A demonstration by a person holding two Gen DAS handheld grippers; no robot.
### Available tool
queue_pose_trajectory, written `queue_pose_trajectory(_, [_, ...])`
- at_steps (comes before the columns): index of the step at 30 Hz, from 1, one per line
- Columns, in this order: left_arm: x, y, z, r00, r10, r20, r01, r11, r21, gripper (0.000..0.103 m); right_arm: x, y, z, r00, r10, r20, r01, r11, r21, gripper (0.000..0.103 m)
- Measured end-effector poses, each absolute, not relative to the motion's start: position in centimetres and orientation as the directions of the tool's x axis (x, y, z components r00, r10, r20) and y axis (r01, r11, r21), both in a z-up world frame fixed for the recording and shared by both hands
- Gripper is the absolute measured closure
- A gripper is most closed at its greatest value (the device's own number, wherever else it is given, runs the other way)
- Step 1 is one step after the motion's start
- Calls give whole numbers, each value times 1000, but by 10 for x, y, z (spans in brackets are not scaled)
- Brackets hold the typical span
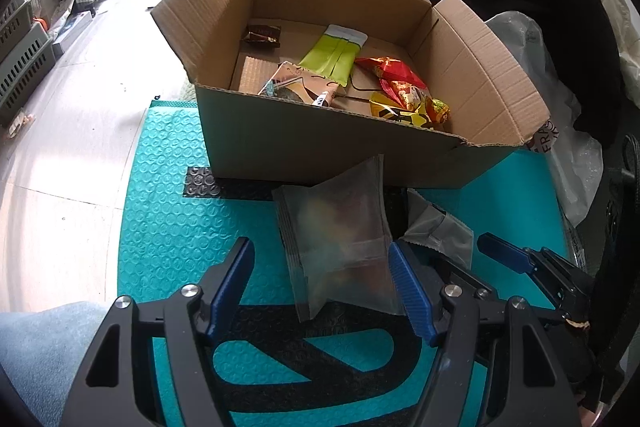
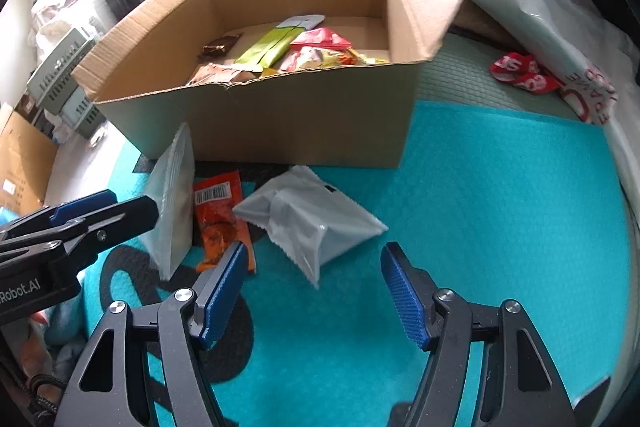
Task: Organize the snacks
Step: 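Move both open tools back toward the snacks on the mat, then grasp the clear plastic bag with left tool while right tool grasps white foil packet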
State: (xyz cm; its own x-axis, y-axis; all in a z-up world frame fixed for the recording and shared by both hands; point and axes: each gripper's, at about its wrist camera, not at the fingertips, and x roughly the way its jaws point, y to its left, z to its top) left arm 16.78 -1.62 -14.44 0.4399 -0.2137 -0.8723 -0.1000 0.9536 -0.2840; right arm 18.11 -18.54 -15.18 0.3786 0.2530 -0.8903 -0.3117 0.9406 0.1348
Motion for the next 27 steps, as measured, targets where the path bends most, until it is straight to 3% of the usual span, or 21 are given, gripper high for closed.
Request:
queue_pose_trajectory(12, [187, -19, -170, 367, -314, -876, -88, 925, -368, 34, 203, -167, -166, 350, 226, -909, -429, 901, 59, 33])
queue_pose_trajectory(16, [191, -25, -176, 356, -294, -887, -75, 937, -341, 34, 203, -166, -169, 353, 227, -908, -448, 893, 50, 33])
queue_pose_trajectory(23, [196, -34, -178, 359, -252, -899, -58, 955, -291, 34, 194, -158, -169, 355, 251, -900, -472, 880, 60, 67])
queue_pose_trajectory(27, [195, -36, -178, 358, -220, -907, -71, 963, -261, 38, 188, -157, -168, 354, 264, -897, -461, 884, 79, 77])
